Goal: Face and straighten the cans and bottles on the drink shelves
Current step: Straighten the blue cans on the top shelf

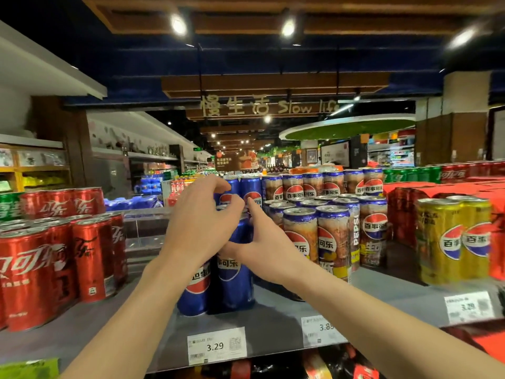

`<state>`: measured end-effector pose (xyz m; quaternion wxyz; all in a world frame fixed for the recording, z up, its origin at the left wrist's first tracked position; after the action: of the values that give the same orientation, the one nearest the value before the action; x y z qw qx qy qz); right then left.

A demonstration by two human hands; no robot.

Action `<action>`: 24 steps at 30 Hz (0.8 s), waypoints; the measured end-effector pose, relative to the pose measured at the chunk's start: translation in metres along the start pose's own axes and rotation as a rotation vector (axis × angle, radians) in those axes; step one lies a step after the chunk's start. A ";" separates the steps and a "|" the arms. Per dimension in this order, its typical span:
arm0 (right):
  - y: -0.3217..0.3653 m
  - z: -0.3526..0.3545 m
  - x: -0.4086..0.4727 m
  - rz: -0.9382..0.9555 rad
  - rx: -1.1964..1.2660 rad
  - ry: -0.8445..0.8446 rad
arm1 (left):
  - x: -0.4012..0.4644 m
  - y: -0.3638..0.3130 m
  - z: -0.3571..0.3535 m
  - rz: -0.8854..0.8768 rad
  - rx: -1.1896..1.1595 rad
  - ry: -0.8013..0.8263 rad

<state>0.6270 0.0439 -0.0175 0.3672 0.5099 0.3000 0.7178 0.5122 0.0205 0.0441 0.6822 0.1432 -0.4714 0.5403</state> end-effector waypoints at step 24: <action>-0.016 0.169 -0.046 0.003 -0.314 -0.254 | -0.017 -0.105 -0.084 -0.060 0.197 0.304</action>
<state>0.8015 0.0245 -0.0031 0.4761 0.5332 0.1348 0.6861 0.6450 0.0301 0.0202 0.7440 0.1401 -0.3031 0.5788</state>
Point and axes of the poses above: each hand's wrist, its own x-axis towards the middle knuckle, its own z-axis out of the back of the hand, y = z × x, the point moved 7 cm from there along x, towards the middle knuckle, and after that the axes turned 15 degrees about x, right-handed, at the moved point
